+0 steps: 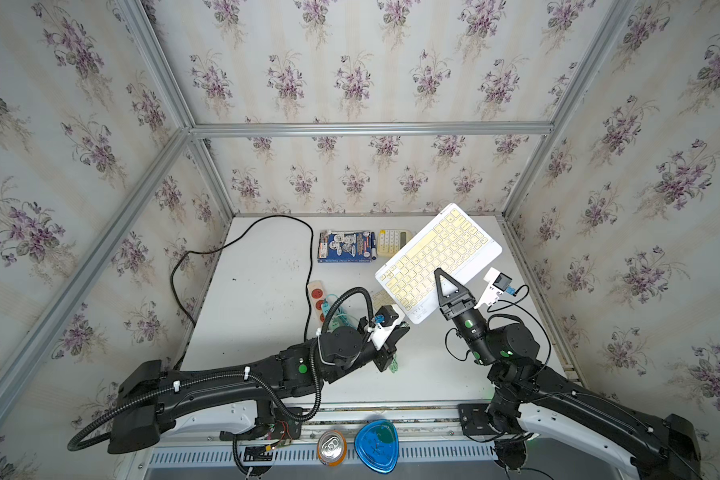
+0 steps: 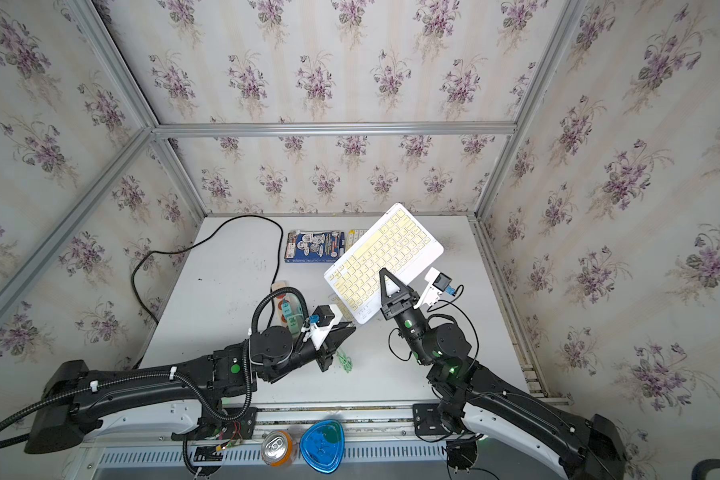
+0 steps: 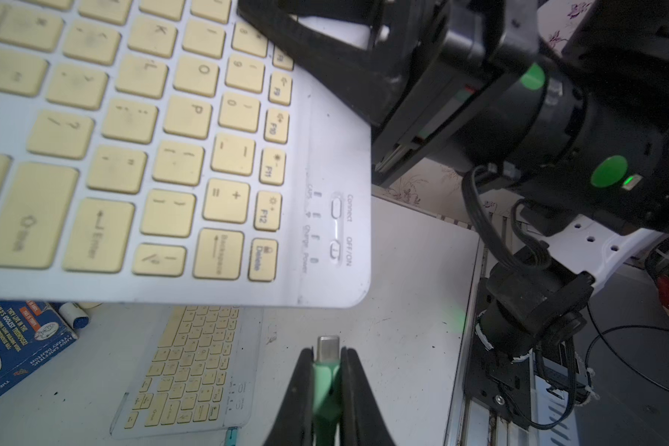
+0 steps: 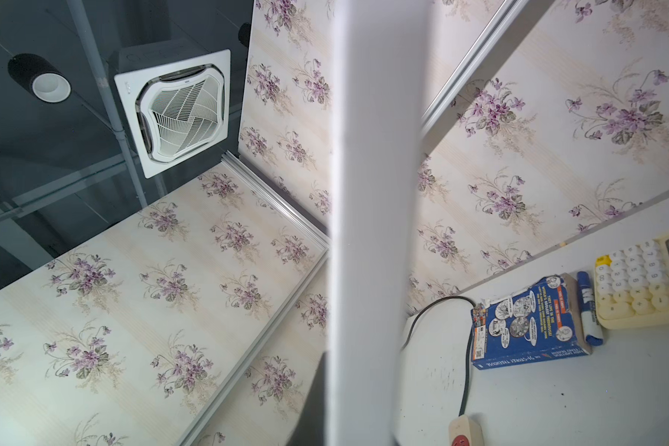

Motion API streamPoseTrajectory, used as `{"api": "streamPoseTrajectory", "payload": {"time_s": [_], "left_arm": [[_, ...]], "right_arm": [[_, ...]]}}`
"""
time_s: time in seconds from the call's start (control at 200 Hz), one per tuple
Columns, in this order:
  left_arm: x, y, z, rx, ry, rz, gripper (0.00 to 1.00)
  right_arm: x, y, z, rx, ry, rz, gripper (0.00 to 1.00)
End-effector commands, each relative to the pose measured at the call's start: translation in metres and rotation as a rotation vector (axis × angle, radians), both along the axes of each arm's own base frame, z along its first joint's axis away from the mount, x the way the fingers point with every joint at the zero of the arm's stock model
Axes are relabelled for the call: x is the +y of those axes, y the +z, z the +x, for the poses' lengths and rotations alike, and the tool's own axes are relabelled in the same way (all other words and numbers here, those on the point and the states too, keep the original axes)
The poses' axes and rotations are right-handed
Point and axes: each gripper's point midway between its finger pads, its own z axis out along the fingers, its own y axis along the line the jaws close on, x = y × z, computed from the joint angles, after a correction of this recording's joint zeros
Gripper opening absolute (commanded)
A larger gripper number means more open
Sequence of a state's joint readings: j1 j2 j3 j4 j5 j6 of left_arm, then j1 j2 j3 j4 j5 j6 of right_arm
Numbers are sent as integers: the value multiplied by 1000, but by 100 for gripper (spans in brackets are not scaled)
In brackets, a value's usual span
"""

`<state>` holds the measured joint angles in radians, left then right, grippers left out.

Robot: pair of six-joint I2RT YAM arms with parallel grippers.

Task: Unplug the wireless keyboard
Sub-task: Remove the power cord from the keyboard, then place the keyboard at the center of the board.

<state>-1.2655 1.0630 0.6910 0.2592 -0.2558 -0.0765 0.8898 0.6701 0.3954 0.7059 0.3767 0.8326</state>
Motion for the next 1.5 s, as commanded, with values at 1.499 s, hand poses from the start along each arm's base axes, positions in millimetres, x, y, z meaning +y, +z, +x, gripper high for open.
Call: {"api": "streamPoseTrajectory", "payload": {"time_s": [1.499], "left_arm": [[39, -37, 2, -12, 76, 116, 0]], "right_arm": [[-106, -288, -34, 1087, -538, 208, 0]]}}
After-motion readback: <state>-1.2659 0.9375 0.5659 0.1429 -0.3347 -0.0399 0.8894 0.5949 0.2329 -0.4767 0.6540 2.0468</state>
